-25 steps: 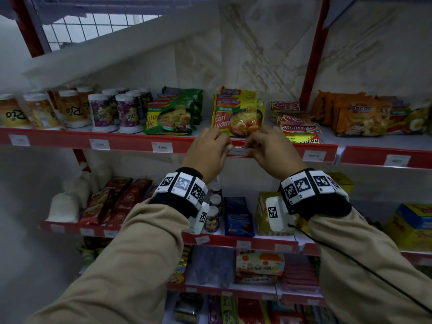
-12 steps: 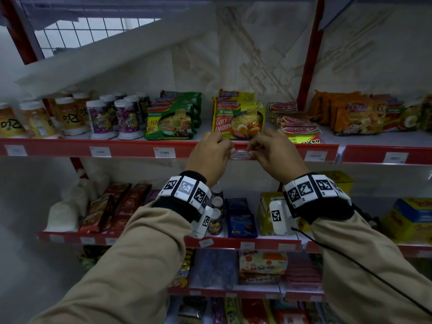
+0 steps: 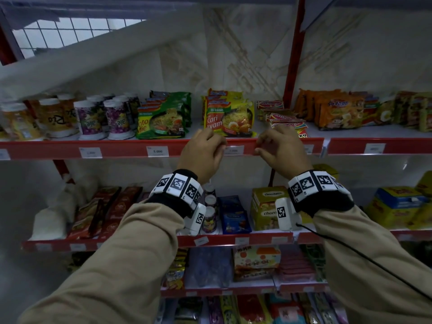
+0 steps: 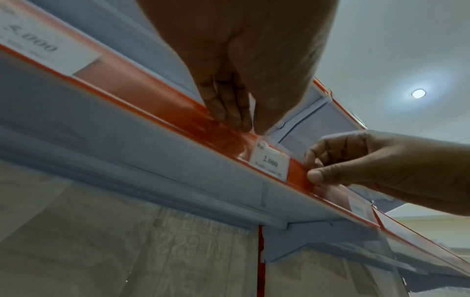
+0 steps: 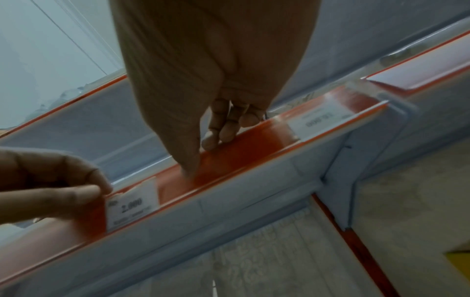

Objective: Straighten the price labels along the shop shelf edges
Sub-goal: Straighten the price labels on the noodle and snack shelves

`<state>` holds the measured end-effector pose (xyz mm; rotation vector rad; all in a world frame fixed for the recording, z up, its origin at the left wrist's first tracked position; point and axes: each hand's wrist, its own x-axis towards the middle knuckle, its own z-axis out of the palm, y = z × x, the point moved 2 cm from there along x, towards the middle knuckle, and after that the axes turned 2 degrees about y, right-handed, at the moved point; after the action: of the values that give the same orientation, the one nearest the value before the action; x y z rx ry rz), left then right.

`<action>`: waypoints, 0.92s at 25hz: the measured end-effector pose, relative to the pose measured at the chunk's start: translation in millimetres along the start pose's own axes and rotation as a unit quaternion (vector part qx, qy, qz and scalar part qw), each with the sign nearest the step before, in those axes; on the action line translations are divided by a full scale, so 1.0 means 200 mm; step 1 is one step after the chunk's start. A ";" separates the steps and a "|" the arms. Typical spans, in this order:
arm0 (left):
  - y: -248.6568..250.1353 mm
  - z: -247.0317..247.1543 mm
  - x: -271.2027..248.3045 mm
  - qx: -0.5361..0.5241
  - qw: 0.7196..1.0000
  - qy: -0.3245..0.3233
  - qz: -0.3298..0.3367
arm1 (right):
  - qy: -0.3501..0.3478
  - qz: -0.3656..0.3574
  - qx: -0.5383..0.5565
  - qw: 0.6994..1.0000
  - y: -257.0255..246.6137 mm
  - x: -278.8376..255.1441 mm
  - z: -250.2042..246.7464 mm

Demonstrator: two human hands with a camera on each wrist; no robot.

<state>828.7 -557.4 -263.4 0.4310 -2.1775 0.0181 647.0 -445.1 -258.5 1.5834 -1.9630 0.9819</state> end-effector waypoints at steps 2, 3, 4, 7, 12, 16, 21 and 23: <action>0.01 0.00 0.02 0.050 0.999 0.015 0.001 | 0.014 0.016 -0.018 1.000 0.07 -0.03 -0.06; 0.02 0.00 0.02 0.084 0.996 0.022 -0.001 | 0.018 0.021 -0.032 0.999 0.10 -0.04 -0.08; 0.03 0.00 0.04 0.113 0.993 0.025 -0.006 | 0.024 0.021 -0.050 0.998 0.14 -0.05 -0.11; 0.12 0.05 0.08 0.139 0.990 0.017 -0.009 | 0.059 0.029 -0.101 0.993 0.25 -0.09 -0.18; 0.40 0.25 0.14 0.119 0.990 -0.051 0.056 | 0.042 0.014 -0.113 0.993 0.42 -0.11 -0.24; 0.54 0.37 0.17 0.133 0.986 -0.085 0.056 | 0.027 -0.023 -0.080 0.996 0.43 -0.10 -0.24; 0.57 0.40 0.18 0.082 0.995 -0.031 0.044 | 0.026 -0.054 -0.091 0.994 0.41 -0.13 -0.25; 0.58 0.42 0.17 0.064 0.997 -0.024 0.035 | 0.024 -0.065 -0.106 0.992 0.40 -0.13 -0.24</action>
<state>708.5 -472.8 -270.5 0.4305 -2.2465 0.1886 571.8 -383.4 -266.0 1.5323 -1.8381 0.7259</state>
